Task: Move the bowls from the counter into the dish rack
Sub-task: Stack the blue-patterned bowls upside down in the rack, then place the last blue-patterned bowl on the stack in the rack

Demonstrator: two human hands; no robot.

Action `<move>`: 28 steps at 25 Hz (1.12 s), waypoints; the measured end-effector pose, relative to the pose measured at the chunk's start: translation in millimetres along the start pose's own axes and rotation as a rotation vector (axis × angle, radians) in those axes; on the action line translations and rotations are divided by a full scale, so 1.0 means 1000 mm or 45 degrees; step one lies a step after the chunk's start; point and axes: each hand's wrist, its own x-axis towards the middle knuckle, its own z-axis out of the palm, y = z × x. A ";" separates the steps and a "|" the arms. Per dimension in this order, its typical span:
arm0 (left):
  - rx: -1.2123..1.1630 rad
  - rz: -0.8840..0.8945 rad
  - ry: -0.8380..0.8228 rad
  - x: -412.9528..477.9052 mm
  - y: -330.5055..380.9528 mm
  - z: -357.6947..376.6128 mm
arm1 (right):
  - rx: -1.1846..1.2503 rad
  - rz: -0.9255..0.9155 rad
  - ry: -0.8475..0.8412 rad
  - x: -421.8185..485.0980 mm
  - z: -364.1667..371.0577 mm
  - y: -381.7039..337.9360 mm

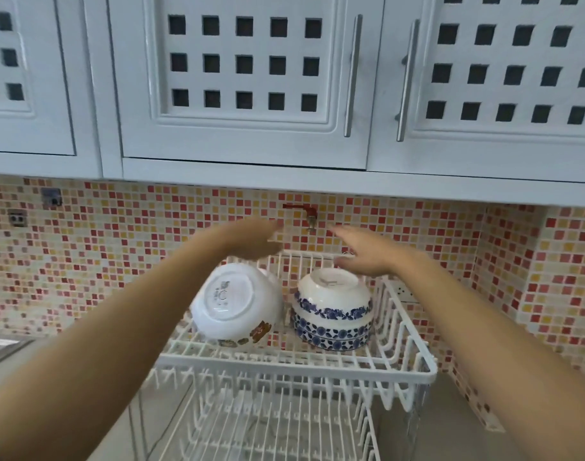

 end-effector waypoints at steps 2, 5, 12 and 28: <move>-0.020 -0.085 0.139 -0.018 -0.038 -0.006 | -0.028 -0.086 0.062 0.021 -0.002 -0.038; -0.032 -0.257 0.209 -0.045 -0.107 0.002 | -0.041 -0.169 0.071 0.062 0.008 -0.106; 0.009 -0.562 0.074 -0.099 -0.278 0.018 | 0.065 -0.143 0.013 0.181 0.052 -0.264; -0.176 -0.816 -0.380 -0.146 -0.498 0.240 | 0.587 0.582 -0.276 0.275 0.323 -0.425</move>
